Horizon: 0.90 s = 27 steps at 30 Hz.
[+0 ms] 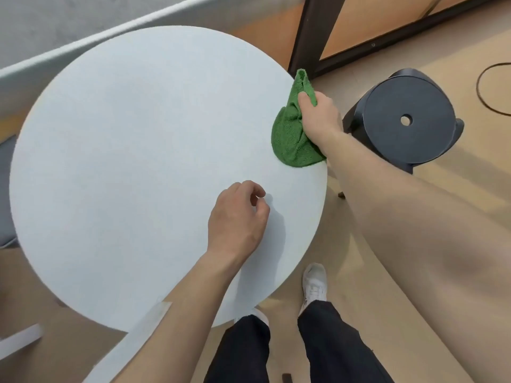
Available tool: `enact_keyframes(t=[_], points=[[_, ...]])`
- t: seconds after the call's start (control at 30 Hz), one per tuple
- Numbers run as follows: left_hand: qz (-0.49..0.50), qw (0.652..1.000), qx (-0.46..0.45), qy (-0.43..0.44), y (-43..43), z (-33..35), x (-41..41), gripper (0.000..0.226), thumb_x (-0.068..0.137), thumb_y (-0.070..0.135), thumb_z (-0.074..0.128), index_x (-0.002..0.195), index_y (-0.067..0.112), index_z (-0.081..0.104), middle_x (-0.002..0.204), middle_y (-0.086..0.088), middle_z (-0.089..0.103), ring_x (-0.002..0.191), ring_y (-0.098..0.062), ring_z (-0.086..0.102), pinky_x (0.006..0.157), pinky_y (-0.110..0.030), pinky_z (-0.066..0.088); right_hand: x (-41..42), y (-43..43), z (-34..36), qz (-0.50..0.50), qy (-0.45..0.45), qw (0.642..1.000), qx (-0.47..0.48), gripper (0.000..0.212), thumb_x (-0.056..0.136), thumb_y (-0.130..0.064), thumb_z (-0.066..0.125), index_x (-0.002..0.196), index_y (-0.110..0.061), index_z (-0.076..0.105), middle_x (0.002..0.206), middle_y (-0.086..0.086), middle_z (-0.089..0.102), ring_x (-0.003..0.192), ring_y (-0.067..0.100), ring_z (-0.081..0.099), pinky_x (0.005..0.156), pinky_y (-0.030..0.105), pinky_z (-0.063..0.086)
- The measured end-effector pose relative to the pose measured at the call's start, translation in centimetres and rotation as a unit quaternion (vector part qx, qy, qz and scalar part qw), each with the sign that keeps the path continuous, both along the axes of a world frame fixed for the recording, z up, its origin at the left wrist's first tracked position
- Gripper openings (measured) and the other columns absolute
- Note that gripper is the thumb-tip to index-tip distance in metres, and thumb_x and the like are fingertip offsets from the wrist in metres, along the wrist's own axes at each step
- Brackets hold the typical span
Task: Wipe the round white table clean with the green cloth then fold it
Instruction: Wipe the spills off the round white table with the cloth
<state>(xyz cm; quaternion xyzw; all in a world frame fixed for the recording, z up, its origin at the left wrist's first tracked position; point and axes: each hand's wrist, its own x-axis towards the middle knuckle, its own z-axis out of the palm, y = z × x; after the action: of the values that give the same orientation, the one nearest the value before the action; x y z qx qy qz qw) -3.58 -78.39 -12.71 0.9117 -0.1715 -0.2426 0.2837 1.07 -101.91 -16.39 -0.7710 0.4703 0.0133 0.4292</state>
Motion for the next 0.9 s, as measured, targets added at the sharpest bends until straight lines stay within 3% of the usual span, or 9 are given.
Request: enact_keyframes(t=[0.17,0.27,0.37,0.47,0.5,0.63,0.67,0.77,0.9], points=[[0.066,0.995,-0.029,0.062,0.2,0.8,-3.1,0.01,0.093,0.031,0.054,0.096,0.032,0.065,0.082,0.017,0.066,0.072,-0.006,0.062,0.069,-0.029,0.048,-9.7,7.3,-1.0,-0.143,0.003,0.989,0.028,0.041,0.102,-0.051,0.036,0.126,-0.026,0.058,0.112,-0.001,0.067,0.105,0.028,0.061,0.088,0.041,0.048],[0.088,0.989,-0.059,0.102,0.2,1.3,-6.0,0.008,0.091,0.031,0.057,0.091,0.033,0.065,0.078,0.017,0.067,0.062,-0.005,0.064,0.067,-0.028,0.051,-12.7,9.4,-1.1,-0.159,0.009,0.984,0.077,0.05,0.101,-0.053,0.037,0.139,-0.023,0.052,0.127,0.0,0.065,0.116,0.027,0.059,0.1,0.044,0.047],[0.097,0.986,-0.064,0.123,0.6,1.3,-9.2,0.008,0.09,0.031,0.059,0.087,0.033,0.065,0.077,0.017,0.068,0.063,-0.004,0.062,0.068,-0.027,0.051,-9.2,5.5,-1.2,-0.138,0.001,0.987,0.082,0.051,0.1,-0.053,0.039,0.133,-0.018,0.057,0.124,0.003,0.066,0.112,0.028,0.061,0.097,0.042,0.049],[0.107,0.981,-0.056,0.154,1.0,0.8,-12.1,0.009,0.09,0.032,0.058,0.085,0.033,0.065,0.075,0.017,0.066,0.066,-0.003,0.06,0.07,-0.025,0.052,-4.9,1.9,-0.7,-0.071,-0.026,0.995,0.056,0.039,0.1,-0.05,0.039,0.102,-0.019,0.062,0.095,-0.001,0.064,0.092,0.023,0.06,0.083,0.038,0.049],[0.117,0.977,-0.053,0.17,1.0,0.6,-12.9,0.009,0.09,0.032,0.058,0.084,0.033,0.065,0.074,0.017,0.066,0.068,-0.003,0.06,0.071,-0.025,0.052,-4.4,1.7,-0.5,-0.056,-0.033,0.997,0.044,0.038,0.1,-0.05,0.038,0.102,-0.019,0.062,0.094,-0.002,0.064,0.093,0.023,0.06,0.084,0.038,0.049],[0.195,0.934,-0.072,0.29,1.1,0.2,-15.4,0.009,0.087,0.032,0.059,0.084,0.033,0.067,0.078,0.009,0.071,0.075,-0.008,0.067,0.078,-0.032,0.057,-8.1,5.4,-0.5,-0.108,-0.035,0.993,0.031,0.051,0.104,-0.051,0.033,0.141,-0.02,0.052,0.13,0.003,0.063,0.121,0.026,0.056,0.097,0.039,0.044],[0.209,0.92,-0.076,0.324,1.1,0.2,-15.8,0.01,0.087,0.03,0.059,0.085,0.032,0.068,0.08,0.007,0.073,0.075,-0.01,0.068,0.078,-0.031,0.057,-9.9,7.2,-0.9,-0.133,-0.036,0.99,0.042,0.052,0.105,-0.05,0.033,0.144,-0.019,0.048,0.134,0.003,0.062,0.121,0.026,0.056,0.097,0.038,0.043],[0.195,0.902,-0.064,0.379,1.9,-0.1,-17.1,0.014,0.088,0.02,0.057,0.085,0.026,0.069,0.081,0.006,0.075,0.068,-0.008,0.066,0.07,-0.024,0.049,-15.7,13.6,-0.9,-0.163,-0.029,0.983,0.079,0.044,0.106,-0.044,0.038,0.138,-0.015,0.049,0.118,0.002,0.063,0.104,0.024,0.057,0.085,0.033,0.039],[0.206,0.889,-0.048,0.406,4.1,-0.5,-18.7,0.014,0.089,0.017,0.057,0.088,0.024,0.069,0.083,0.005,0.074,0.065,-0.008,0.062,0.059,-0.014,0.044,-17.3,15.4,-0.9,-0.178,-0.028,0.977,0.115,0.049,0.105,-0.045,0.04,0.144,-0.016,0.046,0.136,0.007,0.061,0.124,0.031,0.057,0.1,0.036,0.042]])
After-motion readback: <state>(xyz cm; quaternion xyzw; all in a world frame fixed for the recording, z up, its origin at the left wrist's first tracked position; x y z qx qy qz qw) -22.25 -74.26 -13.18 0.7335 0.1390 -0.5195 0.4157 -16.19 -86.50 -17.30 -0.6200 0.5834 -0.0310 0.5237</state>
